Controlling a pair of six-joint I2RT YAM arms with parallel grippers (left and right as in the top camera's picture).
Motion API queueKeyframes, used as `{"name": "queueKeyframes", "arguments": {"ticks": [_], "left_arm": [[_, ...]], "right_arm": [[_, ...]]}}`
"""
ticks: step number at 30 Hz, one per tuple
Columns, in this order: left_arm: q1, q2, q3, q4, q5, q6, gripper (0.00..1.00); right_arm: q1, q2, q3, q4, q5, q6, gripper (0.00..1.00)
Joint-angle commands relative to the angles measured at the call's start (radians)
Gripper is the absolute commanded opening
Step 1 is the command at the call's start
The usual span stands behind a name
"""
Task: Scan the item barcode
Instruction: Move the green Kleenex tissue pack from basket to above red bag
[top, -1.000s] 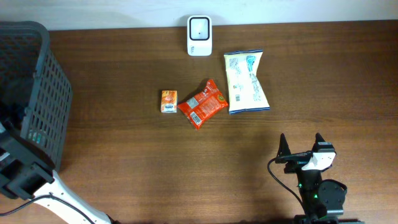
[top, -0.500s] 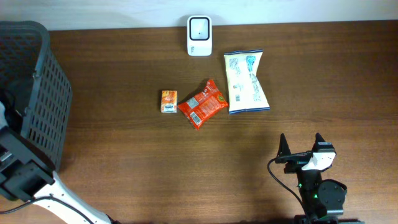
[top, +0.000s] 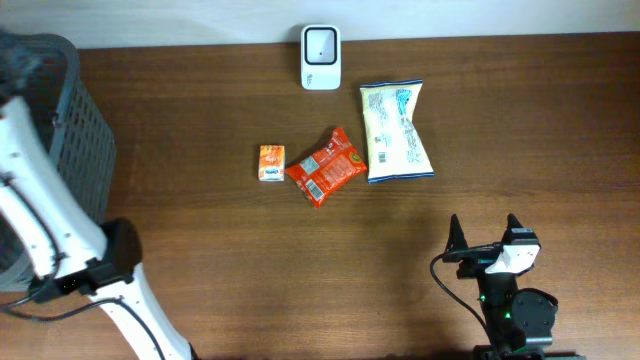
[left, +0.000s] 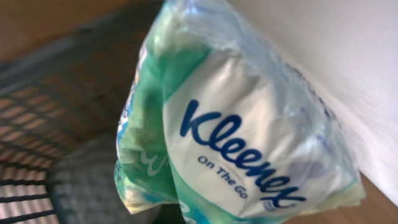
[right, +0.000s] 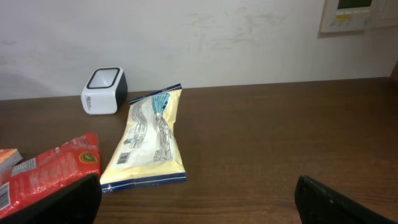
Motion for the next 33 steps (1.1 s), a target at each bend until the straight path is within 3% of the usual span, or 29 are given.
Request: {"name": "queueKeyframes", "arguments": {"ticks": [1,3,5,7,12,15,16,18,19,20,26,28,33], "left_arm": [[-0.175,-0.023,-0.043,-0.001,0.171,-0.018,0.00],[-0.285,-0.019,-0.169,0.000,0.316,-0.011,0.00],[-0.402,-0.019,-0.377,0.035,0.339,-0.011,0.00],[-0.528,-0.019,-0.675,0.181,0.340,-0.011,0.00],[-0.719,-0.019,-1.151,0.628,0.351,-0.011,0.00],[-0.752,-0.019,-1.286,0.780,0.346,-0.049,0.10],[-0.752,-0.019,-1.334,0.821,0.346,-0.048,0.34],[-0.752,-0.019,-1.341,0.819,0.343,-0.041,0.40],[-0.752,-0.019,-1.326,0.819,0.323,-0.032,0.70],[-0.749,-0.021,-1.304,0.810,0.323,-0.032,0.76],[-0.670,-0.222,-0.999,0.462,0.323,0.000,0.79],[-0.653,-0.342,-0.993,0.391,0.323,0.050,0.99],[-0.616,-0.524,-0.993,0.192,0.296,0.072,0.99]], "right_arm": [[-0.006,-0.006,-0.007,-0.003,-0.005,0.007,0.98],[-0.006,-0.006,-0.007,-0.003,-0.005,0.007,0.98],[-0.006,-0.006,-0.007,-0.003,-0.005,0.007,0.99],[-0.006,-0.006,-0.007,-0.003,-0.005,0.007,0.98],[-0.006,-0.006,-0.007,-0.003,-0.005,0.007,0.98],[-0.006,-0.006,-0.007,-0.003,-0.005,0.007,0.98],[-0.006,-0.006,-0.007,-0.003,-0.005,0.007,0.98],[-0.006,-0.006,-0.007,-0.003,-0.005,0.007,0.99],[-0.006,-0.006,-0.007,-0.003,-0.005,0.007,0.98],[-0.006,-0.006,-0.007,-0.003,-0.005,0.007,0.98],[-0.006,-0.006,-0.007,-0.003,-0.005,0.007,0.98],[-0.006,-0.006,-0.007,-0.003,-0.005,0.007,0.98],[-0.006,-0.006,-0.007,-0.003,-0.005,0.007,0.98]]}}
